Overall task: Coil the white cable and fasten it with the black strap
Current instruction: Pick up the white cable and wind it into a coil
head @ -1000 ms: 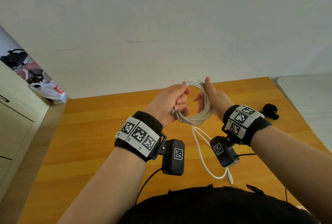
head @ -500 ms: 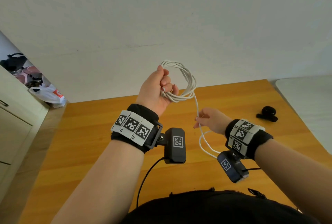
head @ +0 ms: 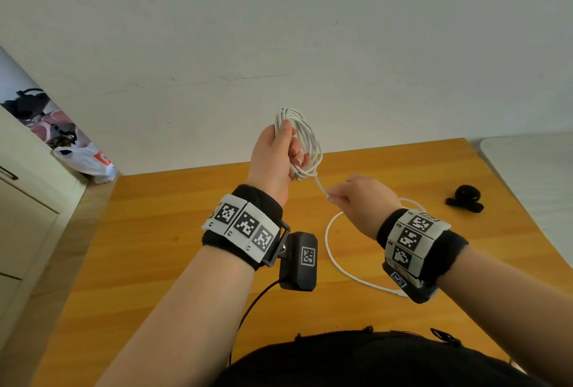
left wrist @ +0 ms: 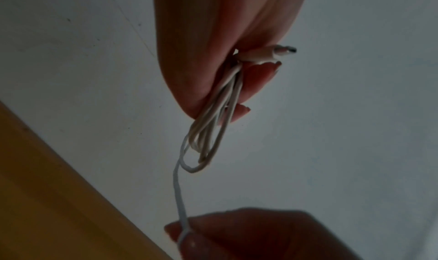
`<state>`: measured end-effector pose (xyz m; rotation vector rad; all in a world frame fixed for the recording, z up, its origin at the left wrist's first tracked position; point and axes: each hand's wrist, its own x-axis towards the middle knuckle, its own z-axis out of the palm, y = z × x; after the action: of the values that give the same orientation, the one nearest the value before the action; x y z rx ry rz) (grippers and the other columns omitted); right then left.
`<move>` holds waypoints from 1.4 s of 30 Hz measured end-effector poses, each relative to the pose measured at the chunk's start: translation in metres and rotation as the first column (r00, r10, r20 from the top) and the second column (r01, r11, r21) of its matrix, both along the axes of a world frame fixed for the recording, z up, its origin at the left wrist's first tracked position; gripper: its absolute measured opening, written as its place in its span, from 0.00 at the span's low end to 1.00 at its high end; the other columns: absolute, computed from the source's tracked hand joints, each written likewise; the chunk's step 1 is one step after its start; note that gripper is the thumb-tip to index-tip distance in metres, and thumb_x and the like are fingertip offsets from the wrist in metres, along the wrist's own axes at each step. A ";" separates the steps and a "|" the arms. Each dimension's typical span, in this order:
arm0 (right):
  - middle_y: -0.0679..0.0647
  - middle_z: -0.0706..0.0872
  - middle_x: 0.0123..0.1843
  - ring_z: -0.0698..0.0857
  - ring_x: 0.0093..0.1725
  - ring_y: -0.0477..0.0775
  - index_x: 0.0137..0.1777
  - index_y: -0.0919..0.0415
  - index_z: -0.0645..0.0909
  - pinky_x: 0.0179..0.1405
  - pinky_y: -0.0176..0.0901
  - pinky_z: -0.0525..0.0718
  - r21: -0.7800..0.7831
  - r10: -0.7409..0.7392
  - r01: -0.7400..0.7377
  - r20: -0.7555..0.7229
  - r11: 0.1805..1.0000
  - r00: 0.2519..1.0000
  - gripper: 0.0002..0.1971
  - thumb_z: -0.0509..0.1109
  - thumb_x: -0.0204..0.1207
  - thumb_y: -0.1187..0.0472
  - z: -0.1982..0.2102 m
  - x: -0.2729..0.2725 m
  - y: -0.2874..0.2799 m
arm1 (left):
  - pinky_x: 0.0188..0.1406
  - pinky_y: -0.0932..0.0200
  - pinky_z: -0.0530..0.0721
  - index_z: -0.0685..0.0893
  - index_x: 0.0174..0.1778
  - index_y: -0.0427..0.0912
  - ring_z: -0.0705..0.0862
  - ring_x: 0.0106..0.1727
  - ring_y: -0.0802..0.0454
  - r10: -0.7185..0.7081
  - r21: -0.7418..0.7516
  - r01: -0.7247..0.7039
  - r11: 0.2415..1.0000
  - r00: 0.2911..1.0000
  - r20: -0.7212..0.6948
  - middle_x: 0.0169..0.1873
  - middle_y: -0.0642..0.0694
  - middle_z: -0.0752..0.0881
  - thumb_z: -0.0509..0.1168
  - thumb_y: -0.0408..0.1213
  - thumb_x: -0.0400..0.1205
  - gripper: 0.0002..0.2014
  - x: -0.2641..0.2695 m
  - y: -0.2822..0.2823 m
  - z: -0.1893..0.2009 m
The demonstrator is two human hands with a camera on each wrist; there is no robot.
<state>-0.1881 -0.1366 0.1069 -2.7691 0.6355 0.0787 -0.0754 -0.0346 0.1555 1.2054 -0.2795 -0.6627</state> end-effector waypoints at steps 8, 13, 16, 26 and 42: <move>0.56 0.81 0.55 0.82 0.53 0.59 0.63 0.57 0.81 0.49 0.48 0.81 0.030 0.072 -0.073 0.030 0.997 0.997 0.14 0.58 0.81 0.62 0.021 0.004 0.012 | 0.37 0.54 0.86 0.72 0.38 0.43 0.78 0.23 0.58 -0.010 0.179 -0.061 0.982 0.929 0.370 0.26 0.49 0.75 0.53 0.41 0.87 0.13 -0.009 -0.003 -0.009; 0.57 0.86 0.48 0.84 0.46 0.58 0.58 0.57 0.81 0.48 0.50 0.84 0.129 0.002 -0.014 0.095 0.992 0.995 0.11 0.60 0.81 0.60 0.030 0.005 0.013 | 0.40 0.56 0.88 0.72 0.41 0.44 0.86 0.31 0.59 0.002 0.189 -0.104 0.977 0.880 0.475 0.30 0.49 0.80 0.54 0.41 0.87 0.10 -0.013 -0.004 -0.012; 0.52 0.84 0.42 0.83 0.41 0.53 0.64 0.51 0.78 0.45 0.48 0.84 0.231 -0.022 0.006 0.065 0.973 0.998 0.13 0.61 0.82 0.54 0.031 0.003 0.014 | 0.43 0.50 0.87 0.72 0.41 0.47 0.90 0.39 0.53 0.027 0.177 -0.137 0.975 0.857 0.515 0.32 0.50 0.83 0.54 0.41 0.87 0.09 -0.013 -0.006 -0.013; 0.46 0.79 0.36 0.80 0.40 0.50 0.47 0.54 0.76 0.39 0.42 0.77 0.189 -0.016 -0.007 0.118 0.982 0.993 0.03 0.65 0.79 0.55 0.041 0.001 0.015 | 0.31 0.58 0.85 0.73 0.53 0.41 0.88 0.38 0.58 -0.096 0.323 -0.107 0.940 0.826 0.555 0.42 0.48 0.85 0.54 0.43 0.87 0.09 -0.017 -0.002 -0.023; 0.48 0.80 0.44 0.79 0.41 0.49 0.45 0.53 0.77 0.38 0.41 0.76 -0.024 -0.120 0.126 0.170 0.992 0.978 0.15 0.67 0.74 0.41 0.040 -0.001 0.005 | 0.20 0.60 0.80 0.71 0.51 0.43 0.90 0.34 0.50 -0.320 0.510 0.001 0.860 0.779 0.539 0.47 0.45 0.86 0.53 0.48 0.86 0.11 -0.022 0.004 -0.027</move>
<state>-0.1893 -0.1318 0.1466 -2.7239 0.7677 -0.1926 -0.0971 -0.0303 0.1284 1.8980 -0.8133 -0.4841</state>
